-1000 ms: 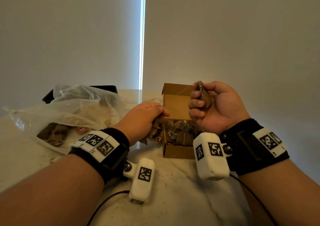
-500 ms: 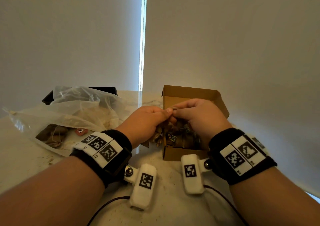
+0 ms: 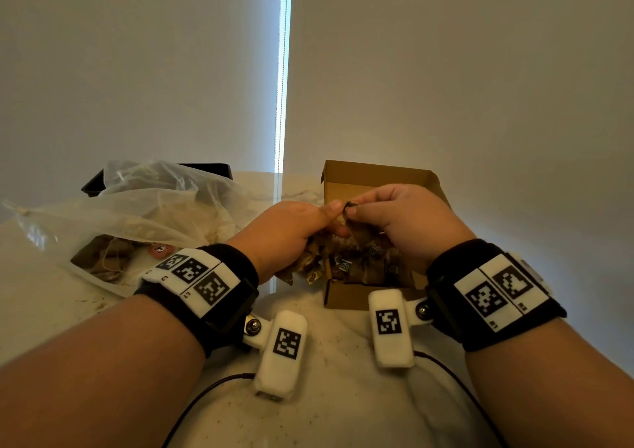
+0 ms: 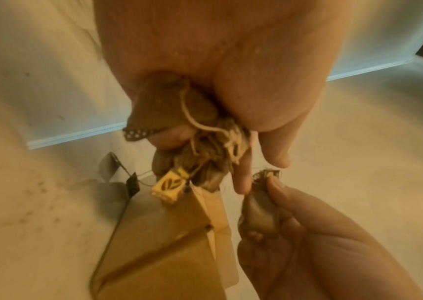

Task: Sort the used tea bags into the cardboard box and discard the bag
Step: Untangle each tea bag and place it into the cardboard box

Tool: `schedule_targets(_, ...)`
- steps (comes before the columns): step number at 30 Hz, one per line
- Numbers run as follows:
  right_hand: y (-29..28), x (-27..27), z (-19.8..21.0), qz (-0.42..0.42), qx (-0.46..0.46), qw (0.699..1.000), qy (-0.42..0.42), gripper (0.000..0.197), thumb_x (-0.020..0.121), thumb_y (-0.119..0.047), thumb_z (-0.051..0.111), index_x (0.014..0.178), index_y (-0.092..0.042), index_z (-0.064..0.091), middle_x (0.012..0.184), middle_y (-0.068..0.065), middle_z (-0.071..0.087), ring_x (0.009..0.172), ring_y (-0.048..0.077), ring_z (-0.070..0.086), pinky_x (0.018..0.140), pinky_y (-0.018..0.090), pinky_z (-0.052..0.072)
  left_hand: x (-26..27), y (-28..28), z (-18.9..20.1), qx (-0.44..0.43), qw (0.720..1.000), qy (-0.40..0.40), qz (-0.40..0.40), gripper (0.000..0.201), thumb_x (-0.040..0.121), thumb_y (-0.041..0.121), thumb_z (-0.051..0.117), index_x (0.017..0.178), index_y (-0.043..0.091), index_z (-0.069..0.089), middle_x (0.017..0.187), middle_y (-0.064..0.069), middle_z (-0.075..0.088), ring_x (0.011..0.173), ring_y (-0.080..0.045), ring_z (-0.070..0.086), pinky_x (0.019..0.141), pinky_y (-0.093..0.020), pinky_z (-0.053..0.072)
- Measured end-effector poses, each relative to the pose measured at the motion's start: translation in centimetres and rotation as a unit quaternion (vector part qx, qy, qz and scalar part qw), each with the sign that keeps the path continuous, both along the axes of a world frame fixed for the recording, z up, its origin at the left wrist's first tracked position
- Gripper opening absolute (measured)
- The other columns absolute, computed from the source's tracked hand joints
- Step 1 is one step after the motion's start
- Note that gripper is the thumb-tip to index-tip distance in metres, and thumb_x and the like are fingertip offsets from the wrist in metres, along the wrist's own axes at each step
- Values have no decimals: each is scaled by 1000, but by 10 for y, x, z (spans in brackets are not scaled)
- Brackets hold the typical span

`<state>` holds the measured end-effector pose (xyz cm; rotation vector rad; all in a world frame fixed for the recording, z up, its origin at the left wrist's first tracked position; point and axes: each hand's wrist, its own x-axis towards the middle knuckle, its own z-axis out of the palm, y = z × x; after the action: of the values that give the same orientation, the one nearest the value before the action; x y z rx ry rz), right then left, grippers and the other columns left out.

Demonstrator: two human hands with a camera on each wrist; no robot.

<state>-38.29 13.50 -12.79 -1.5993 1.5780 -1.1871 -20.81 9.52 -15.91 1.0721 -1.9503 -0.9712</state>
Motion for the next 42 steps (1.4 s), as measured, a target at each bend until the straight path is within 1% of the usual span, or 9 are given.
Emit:
schedule_targets(2,-1,-7,3,-51,1,998,-37,8,88,-22,73,95,-19,75,90,2,77,87,20,73,70,29,59,1,-5,-4,5,998,20,55,31,94,51,58,97,24,74,79,-3,69,70,-16,64,65,-28,52)
schedule_targets(6,-3,-15,2,-99,43,993,-45,7,86,-21,75,92,-18,74,94,6,76,92,25,71,79,39,58,2,-6,-9,91,991,-49,86,42,91,42,66,127,21,61,103,0,64,94,-21,61,86,-37,54)
schedule_targets(11,-6,0,-3,-72,188,979,32,15,90,-17,70,102,-10,69,92,12,68,77,21,60,77,36,58,-10,5,-8,175,981,-85,13,8,98,34,59,94,30,65,114,-19,71,107,-40,68,95,-51,56)
schedule_targets(19,-13,1,-15,-47,252,967,12,17,86,1,69,100,-6,60,81,16,71,59,21,66,47,27,51,-10,4,-9,170,982,-85,-3,16,99,35,58,112,31,67,111,-14,73,105,-36,69,93,-51,56)
schedule_targets(25,-17,12,-13,-32,262,965,11,18,92,3,61,108,-2,54,83,19,70,73,28,71,70,36,61,-9,3,-10,174,982,-71,-25,16,98,34,59,112,38,66,108,-7,74,99,-27,71,92,-46,58)
schedule_targets(28,-19,15,-13,-49,258,965,22,12,92,2,61,98,-5,53,95,23,72,91,35,74,86,46,60,-8,3,-10,176,982,-66,-35,22,99,34,58,119,37,65,101,-5,74,85,-21,71,77,-34,60)
schedule_targets(34,-16,13,-15,-53,235,971,3,17,90,-4,68,96,-8,53,92,21,74,83,32,76,81,42,61,-7,-2,-15,199,979,-49,-15,18,96,42,59,110,33,68,109,-14,73,101,-32,71,95,-47,56)
schedule_targets(38,-10,12,-13,-69,172,982,17,18,95,-24,63,107,-12,55,88,11,73,65,21,69,53,26,54,-1,-13,-24,307,946,98,31,50,89,60,59,113,17,66,109,-26,70,92,-36,62,99,-49,51)
schedule_targets(42,-5,15,-10,-70,73,993,62,8,95,-26,62,94,-19,59,81,4,64,58,12,58,45,19,43,7,-21,-24,357,888,285,45,48,94,55,56,121,15,63,80,-14,66,67,-22,54,63,-29,44)
